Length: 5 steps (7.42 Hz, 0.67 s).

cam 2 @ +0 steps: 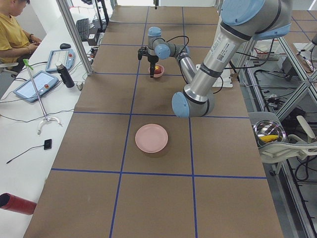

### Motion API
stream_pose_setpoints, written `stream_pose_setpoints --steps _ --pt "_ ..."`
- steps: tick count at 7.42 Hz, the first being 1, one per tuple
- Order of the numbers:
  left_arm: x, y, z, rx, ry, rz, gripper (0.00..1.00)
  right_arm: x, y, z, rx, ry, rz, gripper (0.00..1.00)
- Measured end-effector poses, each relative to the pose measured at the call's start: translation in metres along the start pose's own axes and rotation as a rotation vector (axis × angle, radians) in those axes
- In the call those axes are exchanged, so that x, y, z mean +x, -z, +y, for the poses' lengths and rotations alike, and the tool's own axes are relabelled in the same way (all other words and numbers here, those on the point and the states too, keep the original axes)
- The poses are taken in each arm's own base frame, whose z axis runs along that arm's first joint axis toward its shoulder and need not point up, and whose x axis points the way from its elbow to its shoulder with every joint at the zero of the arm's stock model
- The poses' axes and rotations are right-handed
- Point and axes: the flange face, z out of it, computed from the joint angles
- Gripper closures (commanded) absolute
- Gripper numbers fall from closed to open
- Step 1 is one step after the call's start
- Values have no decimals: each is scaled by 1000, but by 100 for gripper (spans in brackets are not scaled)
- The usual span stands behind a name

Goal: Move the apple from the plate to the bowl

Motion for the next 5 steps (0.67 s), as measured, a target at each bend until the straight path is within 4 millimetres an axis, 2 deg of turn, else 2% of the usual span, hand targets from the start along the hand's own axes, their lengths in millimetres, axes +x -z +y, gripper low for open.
stream_pose_setpoints --steps 2,3,4,5 --pt "-142 28 -40 -41 -132 -31 2 1 -2 2 -5 -5 0 0" --pt "-221 42 -56 -49 -154 -47 2 4 -2 4 -8 -13 1 0" --pt "-293 57 -63 -50 -152 -65 2 9 -2 6 -10 -24 2 0" --pt "-360 69 -60 -54 -157 -80 2 16 -1 9 -8 -41 5 0"
